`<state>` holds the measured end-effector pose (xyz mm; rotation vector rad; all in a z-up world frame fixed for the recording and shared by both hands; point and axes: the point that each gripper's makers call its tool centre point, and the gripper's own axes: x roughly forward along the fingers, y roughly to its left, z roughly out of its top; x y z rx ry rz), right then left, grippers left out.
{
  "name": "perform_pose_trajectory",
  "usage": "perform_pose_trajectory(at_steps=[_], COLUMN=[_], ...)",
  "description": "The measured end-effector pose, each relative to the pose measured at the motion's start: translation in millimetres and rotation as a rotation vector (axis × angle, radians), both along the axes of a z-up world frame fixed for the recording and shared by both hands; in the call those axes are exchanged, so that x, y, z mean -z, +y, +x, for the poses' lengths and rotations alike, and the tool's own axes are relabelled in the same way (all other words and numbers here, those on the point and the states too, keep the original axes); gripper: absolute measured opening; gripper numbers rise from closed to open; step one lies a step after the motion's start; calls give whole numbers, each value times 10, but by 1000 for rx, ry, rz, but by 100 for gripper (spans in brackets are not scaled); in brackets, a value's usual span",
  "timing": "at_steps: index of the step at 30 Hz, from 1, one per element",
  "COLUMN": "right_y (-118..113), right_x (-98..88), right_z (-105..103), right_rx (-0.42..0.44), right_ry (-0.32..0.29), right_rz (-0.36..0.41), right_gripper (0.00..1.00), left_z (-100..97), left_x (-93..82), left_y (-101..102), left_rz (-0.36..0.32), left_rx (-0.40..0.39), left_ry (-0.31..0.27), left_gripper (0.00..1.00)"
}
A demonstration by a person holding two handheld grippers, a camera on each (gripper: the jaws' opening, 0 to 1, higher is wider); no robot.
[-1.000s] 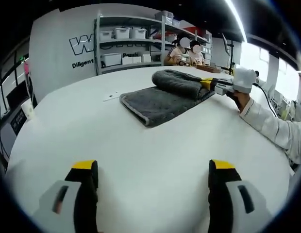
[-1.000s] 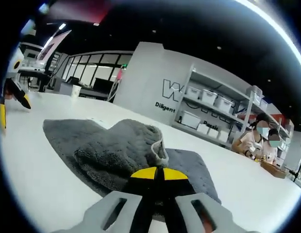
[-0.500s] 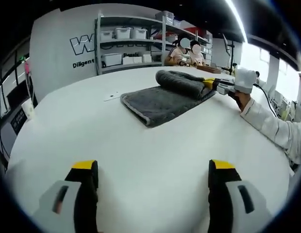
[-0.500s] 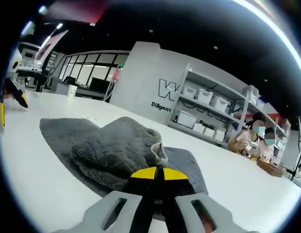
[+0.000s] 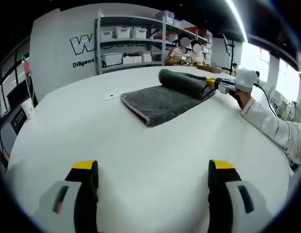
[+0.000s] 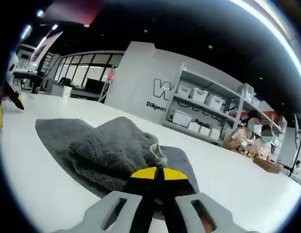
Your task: Open the folded towel by lifting each exposed corner and separating the folded layers until the towel lies flat within the target outline without major curled edges
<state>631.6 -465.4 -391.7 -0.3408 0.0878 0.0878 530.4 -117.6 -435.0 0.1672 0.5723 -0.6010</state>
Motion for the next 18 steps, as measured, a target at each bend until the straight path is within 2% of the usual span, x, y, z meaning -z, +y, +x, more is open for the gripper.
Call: perform_pose_trajectory(at_steps=[18], right_y=[-305], right_x=[-10], right_z=[-28], right_rx=[61], right_ry=[-7], right_rz=[21], right_gripper=[0], left_z=[1], left_x=[10], left_y=[-5], left_rz=[2], left_rx=[1], left_ry=[3], left_gripper=[92])
